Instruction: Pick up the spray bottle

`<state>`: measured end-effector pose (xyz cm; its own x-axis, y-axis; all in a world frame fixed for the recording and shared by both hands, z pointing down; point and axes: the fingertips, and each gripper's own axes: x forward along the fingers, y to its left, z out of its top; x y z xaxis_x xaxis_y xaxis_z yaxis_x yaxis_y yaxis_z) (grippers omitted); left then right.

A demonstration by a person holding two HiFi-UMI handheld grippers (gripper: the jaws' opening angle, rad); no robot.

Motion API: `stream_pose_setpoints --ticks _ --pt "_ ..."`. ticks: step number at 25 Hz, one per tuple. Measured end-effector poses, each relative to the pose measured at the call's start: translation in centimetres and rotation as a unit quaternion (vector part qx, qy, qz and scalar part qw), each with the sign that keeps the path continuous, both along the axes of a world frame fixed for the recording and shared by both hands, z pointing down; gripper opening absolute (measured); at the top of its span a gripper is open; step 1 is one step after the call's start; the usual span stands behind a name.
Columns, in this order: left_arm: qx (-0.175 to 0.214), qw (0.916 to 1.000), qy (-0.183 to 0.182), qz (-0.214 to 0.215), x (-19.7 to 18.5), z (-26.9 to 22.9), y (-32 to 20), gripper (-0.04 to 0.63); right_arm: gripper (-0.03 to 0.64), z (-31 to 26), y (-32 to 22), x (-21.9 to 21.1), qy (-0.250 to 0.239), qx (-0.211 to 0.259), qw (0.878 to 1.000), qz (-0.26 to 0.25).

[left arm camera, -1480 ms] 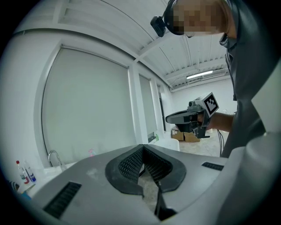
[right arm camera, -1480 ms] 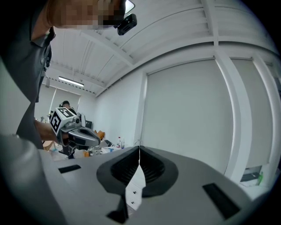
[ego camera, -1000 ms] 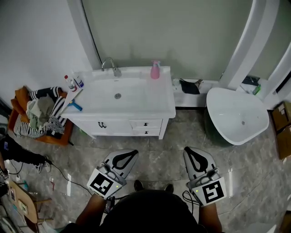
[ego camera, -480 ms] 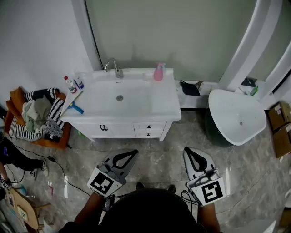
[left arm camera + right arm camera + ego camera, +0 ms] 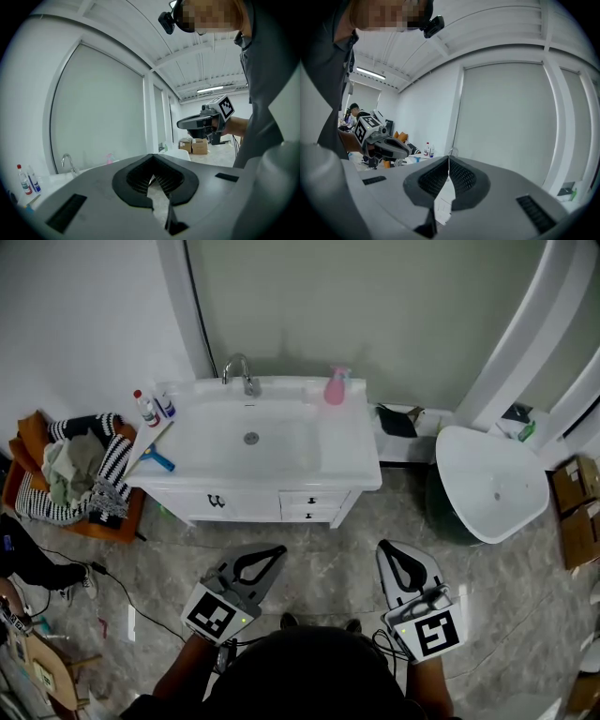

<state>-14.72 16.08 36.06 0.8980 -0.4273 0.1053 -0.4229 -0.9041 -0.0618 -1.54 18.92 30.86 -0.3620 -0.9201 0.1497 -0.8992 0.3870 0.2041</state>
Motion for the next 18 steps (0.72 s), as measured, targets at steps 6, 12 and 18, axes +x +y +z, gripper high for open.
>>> stream_pose_setpoints --ticks 6,12,18 --pt "-0.005 1.0000 0.003 -0.006 -0.8 0.2 -1.0 0.003 0.009 -0.2 -1.2 -1.0 0.003 0.002 1.000 -0.010" --pt "-0.012 0.9999 -0.002 -0.012 0.9 0.9 -1.5 0.003 0.009 0.4 -1.9 0.8 0.000 -0.008 1.000 -0.015" --pt "-0.015 0.9995 -0.014 -0.023 5.0 1.1 -2.0 0.005 0.009 0.7 -3.2 4.9 -0.011 -0.012 0.999 -0.029"
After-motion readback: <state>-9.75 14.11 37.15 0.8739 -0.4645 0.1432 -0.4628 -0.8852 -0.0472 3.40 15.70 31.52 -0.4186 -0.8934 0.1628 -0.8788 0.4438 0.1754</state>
